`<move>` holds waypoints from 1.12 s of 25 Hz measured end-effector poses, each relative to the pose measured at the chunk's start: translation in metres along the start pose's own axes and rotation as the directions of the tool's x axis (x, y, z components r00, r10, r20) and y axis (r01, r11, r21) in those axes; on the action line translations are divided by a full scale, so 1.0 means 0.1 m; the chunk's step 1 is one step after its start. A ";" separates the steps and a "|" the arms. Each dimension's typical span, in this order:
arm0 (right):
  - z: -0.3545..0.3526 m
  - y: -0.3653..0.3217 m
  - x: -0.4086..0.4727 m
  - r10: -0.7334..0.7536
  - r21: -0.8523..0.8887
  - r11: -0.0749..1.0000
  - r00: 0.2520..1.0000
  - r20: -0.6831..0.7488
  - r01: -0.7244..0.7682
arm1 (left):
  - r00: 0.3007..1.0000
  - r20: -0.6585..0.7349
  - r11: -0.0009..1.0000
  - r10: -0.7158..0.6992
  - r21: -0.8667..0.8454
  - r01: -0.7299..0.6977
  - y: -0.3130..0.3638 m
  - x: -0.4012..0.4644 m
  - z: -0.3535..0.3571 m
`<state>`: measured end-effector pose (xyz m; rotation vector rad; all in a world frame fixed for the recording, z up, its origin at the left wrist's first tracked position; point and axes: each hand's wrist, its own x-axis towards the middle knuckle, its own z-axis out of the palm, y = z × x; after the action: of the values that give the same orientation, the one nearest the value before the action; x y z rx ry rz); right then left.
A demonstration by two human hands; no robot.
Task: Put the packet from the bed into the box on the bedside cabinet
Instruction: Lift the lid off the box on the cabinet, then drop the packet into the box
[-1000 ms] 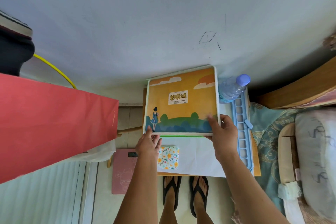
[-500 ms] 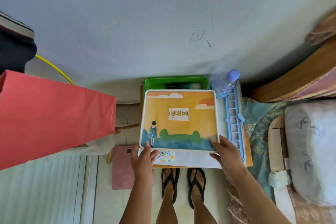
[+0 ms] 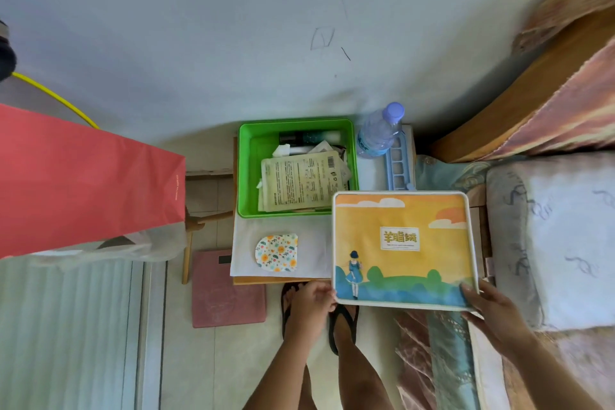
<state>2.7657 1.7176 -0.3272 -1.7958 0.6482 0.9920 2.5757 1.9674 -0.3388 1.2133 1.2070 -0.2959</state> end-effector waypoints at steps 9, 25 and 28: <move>-0.32 0.19 0.23 0.128 0.026 0.992 0.989 -0.079 -0.127 | 0.998 -0.061 0.878 -0.029 0.475 0.054 -0.05 0.21 0.64; 1.02 -0.08 -0.08 -0.277 -0.522 0.838 0.948 -0.158 0.158 | 0.931 -0.363 0.952 0.030 0.295 0.084 0.06 0.41 -0.02; 1.51 -0.13 -0.14 -0.182 -0.521 0.836 0.983 0.036 0.174 | 0.834 -0.550 0.921 0.047 0.347 0.177 0.09 0.53 -0.42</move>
<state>2.7167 1.8607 -0.3421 -2.2928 0.2113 1.0955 2.5805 2.0273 -0.3720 1.6755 1.7533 -0.2474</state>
